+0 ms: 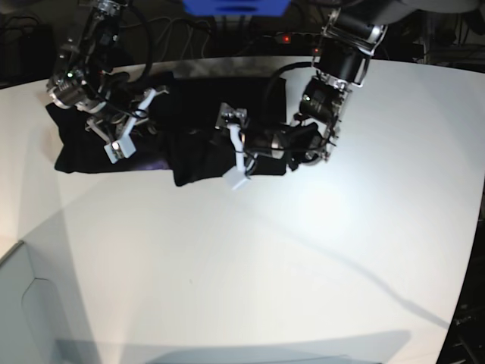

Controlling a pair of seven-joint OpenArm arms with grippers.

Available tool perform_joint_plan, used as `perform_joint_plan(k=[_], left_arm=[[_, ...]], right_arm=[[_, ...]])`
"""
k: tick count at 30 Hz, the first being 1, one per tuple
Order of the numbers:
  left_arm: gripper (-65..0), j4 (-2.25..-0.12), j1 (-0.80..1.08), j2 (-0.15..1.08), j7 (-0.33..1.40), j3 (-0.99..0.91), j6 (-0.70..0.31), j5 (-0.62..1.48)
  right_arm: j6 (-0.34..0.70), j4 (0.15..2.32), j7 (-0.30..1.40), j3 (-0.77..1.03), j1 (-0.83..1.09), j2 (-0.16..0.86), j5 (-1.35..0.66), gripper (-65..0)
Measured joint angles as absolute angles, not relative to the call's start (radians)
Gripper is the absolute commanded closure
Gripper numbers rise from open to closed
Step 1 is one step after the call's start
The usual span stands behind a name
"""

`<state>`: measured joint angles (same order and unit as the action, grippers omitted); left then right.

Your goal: Fold the T-shirt properly

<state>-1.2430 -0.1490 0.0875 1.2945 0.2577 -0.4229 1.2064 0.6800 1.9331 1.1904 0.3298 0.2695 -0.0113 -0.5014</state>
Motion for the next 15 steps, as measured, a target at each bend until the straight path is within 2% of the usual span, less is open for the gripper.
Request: perform_joint_plan(k=[6,15], left_arm=[[-62.6,-1.176,-0.206,0.076,1.287,0.292,-0.423,1.198],[-62.6,-1.176,-0.325,-0.026,1.279,0.435,-0.423,1.184]], right_arm=[[0.680,1.934,1.191,0.330,0.270,-0.011,-0.501,-15.0],[0.680,1.934,1.200,0.331,0.270,-0.005,-0.493,-15.0]])
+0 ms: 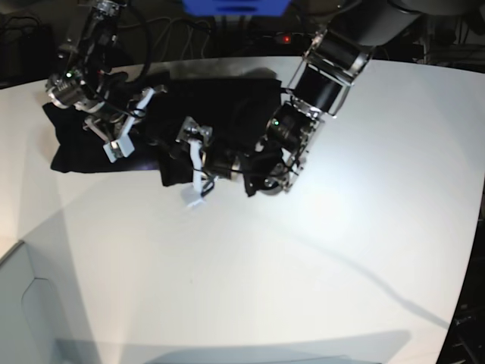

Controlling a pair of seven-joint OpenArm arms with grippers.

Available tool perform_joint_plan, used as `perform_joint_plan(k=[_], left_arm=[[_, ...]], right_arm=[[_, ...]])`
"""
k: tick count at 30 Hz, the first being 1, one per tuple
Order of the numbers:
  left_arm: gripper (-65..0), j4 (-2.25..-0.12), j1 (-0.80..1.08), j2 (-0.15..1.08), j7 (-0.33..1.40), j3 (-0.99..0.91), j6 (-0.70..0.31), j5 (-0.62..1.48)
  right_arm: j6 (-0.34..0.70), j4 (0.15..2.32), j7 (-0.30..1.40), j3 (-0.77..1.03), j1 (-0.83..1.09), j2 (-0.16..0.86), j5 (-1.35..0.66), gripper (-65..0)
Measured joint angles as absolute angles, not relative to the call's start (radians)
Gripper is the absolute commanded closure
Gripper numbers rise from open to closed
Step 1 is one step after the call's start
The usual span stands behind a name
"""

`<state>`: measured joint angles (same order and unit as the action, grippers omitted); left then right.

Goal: Fold the T-shirt properly
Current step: 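Release the fold with the left gripper and move the right arm away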

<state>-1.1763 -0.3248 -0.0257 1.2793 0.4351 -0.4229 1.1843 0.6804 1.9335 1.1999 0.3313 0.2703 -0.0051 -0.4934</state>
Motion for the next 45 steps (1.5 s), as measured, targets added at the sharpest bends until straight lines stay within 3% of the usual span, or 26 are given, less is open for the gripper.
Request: perform_joint_plan(k=[9,17,29,35,38,41,45], left_arm=[[-62.6,-1.182,-0.327,-0.049,1.280,0.458,-0.423,1.202],[-62.6,-1.196,-0.276,0.065,1.295,0.339,-0.427,1.278],[-62.6,-1.442,-0.165,0.175,1.299,0.186,-0.430,1.251],[-62.6,-1.592,-0.077,0.240,1.286,0.126,-0.430,1.181],[-62.6,-1.648,-0.009,0.276,1.294,0.086,-0.430,1.147],[-62.6,-1.707,0.039,0.302,1.297,0.029,-0.430,1.111],[-62.6,-1.737,0.089,0.304,1.287,-0.011,-0.430,1.103]], right_arm=[[0.680,1.934,1.203,0.332,0.272,-0.003,-0.492,-15.0],[0.680,1.934,1.185,0.342,0.234,-0.003,-0.504,-15.0],[0.680,1.936,1.197,0.455,0.167,0.014,-0.498,-15.0],[0.680,1.935,1.191,0.612,0.129,0.072,-0.497,-16.2],[0.680,1.910,1.196,0.675,0.132,0.117,-0.500,-21.2],[0.680,1.802,1.188,0.744,0.124,0.169,-0.515,-26.5],[0.684,1.577,1.198,0.841,0.069,0.247,-0.503,-27.5]])
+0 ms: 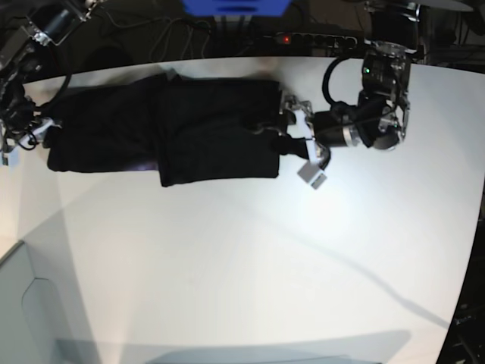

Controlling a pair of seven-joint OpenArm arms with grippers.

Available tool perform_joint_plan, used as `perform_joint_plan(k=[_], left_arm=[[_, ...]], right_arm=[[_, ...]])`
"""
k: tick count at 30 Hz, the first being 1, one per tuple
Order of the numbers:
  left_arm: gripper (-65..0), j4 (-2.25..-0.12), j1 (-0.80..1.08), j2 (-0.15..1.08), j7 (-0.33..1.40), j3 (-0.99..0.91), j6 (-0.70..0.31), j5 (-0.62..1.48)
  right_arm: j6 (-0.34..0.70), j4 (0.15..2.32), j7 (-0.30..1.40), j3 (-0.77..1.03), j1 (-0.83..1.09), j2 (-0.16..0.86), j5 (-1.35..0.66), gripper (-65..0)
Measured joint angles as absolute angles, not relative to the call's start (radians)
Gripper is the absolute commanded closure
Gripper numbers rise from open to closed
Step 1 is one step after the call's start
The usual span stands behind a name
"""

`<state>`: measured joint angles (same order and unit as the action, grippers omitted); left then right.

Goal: Fold the T-shirt properly
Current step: 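Release the fold with the left gripper and move the right arm away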

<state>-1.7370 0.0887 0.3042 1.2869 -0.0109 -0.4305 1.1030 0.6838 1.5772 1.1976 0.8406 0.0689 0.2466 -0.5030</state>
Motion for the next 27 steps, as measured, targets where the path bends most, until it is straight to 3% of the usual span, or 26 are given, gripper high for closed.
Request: perform_joint_plan(k=[5,19,24,27], left_arm=[[-62.6,-1.726,0.110,0.304,1.293,-0.020,-0.430,1.095],[-62.6,-1.726,0.128,0.296,1.287,-0.023,-0.430,1.094],[-62.6,-1.726,0.152,0.300,1.234,-0.017,-0.430,1.095],[-62.6,-1.726,0.164,0.300,1.238,-0.017,-0.430,1.095]], right_arm=[[0.683,1.440,1.203,0.866,0.053,0.302,-0.500,-27.7],[0.684,1.428,1.211,0.903,0.056,0.301,-0.580,-28.4],[0.684,1.425,1.328,0.908,0.038,0.327,-0.583,-40.2],[0.683,1.425,1.352,0.938,0.009,0.332,-0.597,-42.7]])
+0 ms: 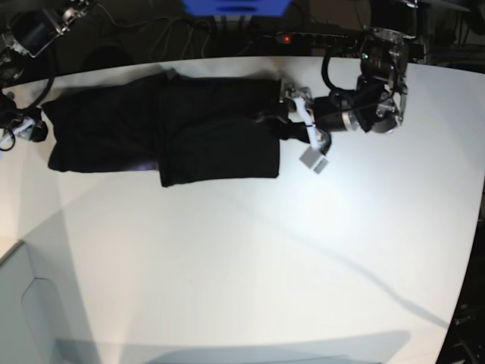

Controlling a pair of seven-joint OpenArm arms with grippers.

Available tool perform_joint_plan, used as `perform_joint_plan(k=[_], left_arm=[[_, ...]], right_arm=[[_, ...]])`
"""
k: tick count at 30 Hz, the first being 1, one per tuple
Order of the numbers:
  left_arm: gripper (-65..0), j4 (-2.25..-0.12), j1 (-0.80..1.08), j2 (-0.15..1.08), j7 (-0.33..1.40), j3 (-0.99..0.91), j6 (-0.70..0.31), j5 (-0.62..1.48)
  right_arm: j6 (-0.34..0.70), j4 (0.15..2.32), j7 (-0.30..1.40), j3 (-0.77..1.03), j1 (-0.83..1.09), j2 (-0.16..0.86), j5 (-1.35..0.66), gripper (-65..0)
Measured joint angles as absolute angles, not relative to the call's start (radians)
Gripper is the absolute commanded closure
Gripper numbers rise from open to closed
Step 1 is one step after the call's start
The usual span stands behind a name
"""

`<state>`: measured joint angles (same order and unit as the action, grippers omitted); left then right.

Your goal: Fold the T-shirt properly

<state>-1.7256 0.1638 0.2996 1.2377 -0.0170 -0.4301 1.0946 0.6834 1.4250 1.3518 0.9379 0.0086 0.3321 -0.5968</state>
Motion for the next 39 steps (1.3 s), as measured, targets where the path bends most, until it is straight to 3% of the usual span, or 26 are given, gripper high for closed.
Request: perform_joint_plan(k=[7,13,20,26,32,39], left_arm=[[-62.6,-1.726,0.172,0.299,1.237,-0.018,-0.430,1.092],[-62.6,-1.726,0.172,0.299,1.237,-0.017,-0.426,1.092],[-62.6,-1.726,0.171,0.296,1.237,-0.017,-0.422,1.092],[-62.6,-1.725,0.172,0.296,1.237,-0.017,-0.422,1.092],[-62.6,-1.690,0.172,0.296,1.237,-0.019,-0.422,1.093],[-62.6,-1.667,0.175,0.296,1.236,-0.020,-0.422,1.092]], right_arm=[[0.683,1.427,1.391,0.963,-0.006,0.332,-0.585,-48.5],[0.684,1.428,1.392,0.963,-0.004,0.332,-0.584,-65.0],[0.684,1.428,1.404,0.965,-0.007,0.319,-0.584,-65.0],[0.684,1.425,1.404,0.964,-0.024,0.315,-0.784,-65.0],[0.684,1.425,1.410,0.965,-0.019,0.313,-0.862,-65.0],[0.684,1.425,1.416,1.084,-0.017,0.236,-0.854,-65.0]])
